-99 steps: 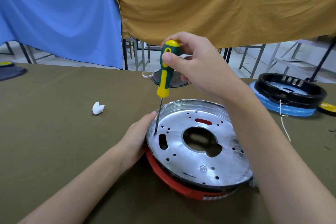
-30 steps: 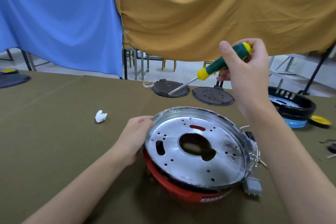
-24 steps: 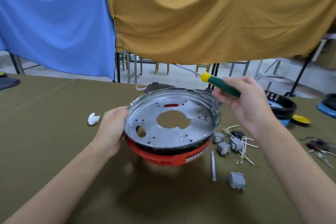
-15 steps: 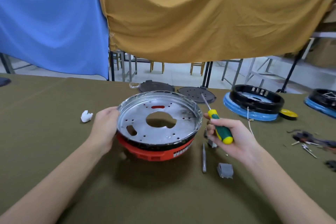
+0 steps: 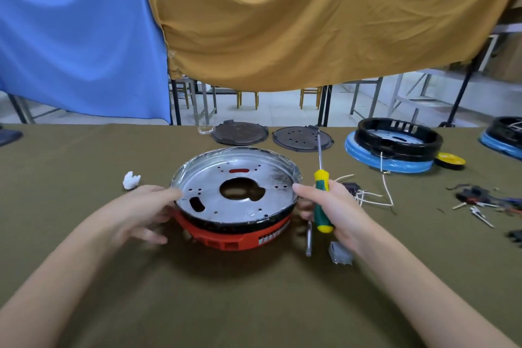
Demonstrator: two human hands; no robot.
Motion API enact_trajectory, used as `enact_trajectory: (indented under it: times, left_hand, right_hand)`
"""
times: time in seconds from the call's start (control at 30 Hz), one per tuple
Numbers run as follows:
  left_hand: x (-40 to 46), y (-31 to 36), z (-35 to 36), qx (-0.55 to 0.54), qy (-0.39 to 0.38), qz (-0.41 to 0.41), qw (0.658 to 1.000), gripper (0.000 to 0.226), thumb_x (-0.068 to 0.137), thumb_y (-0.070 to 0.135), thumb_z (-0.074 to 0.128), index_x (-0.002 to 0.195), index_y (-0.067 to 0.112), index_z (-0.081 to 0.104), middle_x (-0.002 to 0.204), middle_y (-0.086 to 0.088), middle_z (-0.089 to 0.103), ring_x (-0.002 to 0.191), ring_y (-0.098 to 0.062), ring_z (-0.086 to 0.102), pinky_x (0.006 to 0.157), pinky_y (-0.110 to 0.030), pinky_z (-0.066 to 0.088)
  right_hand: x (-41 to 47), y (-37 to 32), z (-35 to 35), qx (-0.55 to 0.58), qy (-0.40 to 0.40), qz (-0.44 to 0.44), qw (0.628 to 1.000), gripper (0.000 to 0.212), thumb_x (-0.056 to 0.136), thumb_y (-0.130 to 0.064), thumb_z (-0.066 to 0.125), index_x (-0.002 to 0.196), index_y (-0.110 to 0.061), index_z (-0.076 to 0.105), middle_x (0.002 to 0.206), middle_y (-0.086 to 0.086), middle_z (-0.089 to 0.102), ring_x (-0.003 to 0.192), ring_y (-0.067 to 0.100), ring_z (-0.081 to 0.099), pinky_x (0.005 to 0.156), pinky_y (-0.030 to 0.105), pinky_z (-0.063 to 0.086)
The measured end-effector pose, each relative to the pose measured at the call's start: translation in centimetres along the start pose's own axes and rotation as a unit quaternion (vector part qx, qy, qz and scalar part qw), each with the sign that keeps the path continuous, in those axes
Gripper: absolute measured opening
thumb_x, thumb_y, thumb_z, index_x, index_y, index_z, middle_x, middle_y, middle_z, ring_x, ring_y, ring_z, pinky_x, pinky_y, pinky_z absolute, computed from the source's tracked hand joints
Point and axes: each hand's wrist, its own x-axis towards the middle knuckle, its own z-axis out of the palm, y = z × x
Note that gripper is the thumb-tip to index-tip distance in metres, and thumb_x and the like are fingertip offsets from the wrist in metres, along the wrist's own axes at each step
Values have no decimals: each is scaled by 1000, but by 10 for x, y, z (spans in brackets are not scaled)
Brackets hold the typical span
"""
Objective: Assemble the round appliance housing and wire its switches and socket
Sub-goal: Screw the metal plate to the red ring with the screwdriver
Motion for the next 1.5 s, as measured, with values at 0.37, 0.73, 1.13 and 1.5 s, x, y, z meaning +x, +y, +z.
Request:
enact_trajectory:
  times: [0.37,0.73,1.13,1.5]
  left_hand:
    - [-16,-4,42,-248,-1,277,928,59,80,4,61,128,40,57,120,1,68,109,-16,67,87,-34,54]
    - [-11,-16,57,-314,-113,198,922,66,84,2,64,132,43,47,125,0,68,109,-30,68,81,-44,60]
    - [-9,-16,58,-326,-79,172,926,54,89,0,54,132,33,54,112,-3,73,85,-27,72,73,-39,61]
    - [-8,-15,57,-312,-61,150,936,41,93,8,56,129,28,57,116,-7,71,100,-28,68,64,-34,61]
  right_hand:
    - [-10,-3,11,79,113,-130,982,30,79,14,68,99,-5,54,96,14,71,71,18,72,57,29,58]
    - [-11,2,12,80,140,-107,981,29,81,11,67,88,-10,48,115,30,61,86,32,72,66,40,62]
    - [-15,-37,-35,-160,109,-70,979,19,86,-3,69,84,-6,50,66,14,60,50,18,58,47,28,51]
    - [-16,-37,-57,-560,64,44,825,21,65,-1,65,77,-11,51,61,17,63,49,24,51,54,32,51]
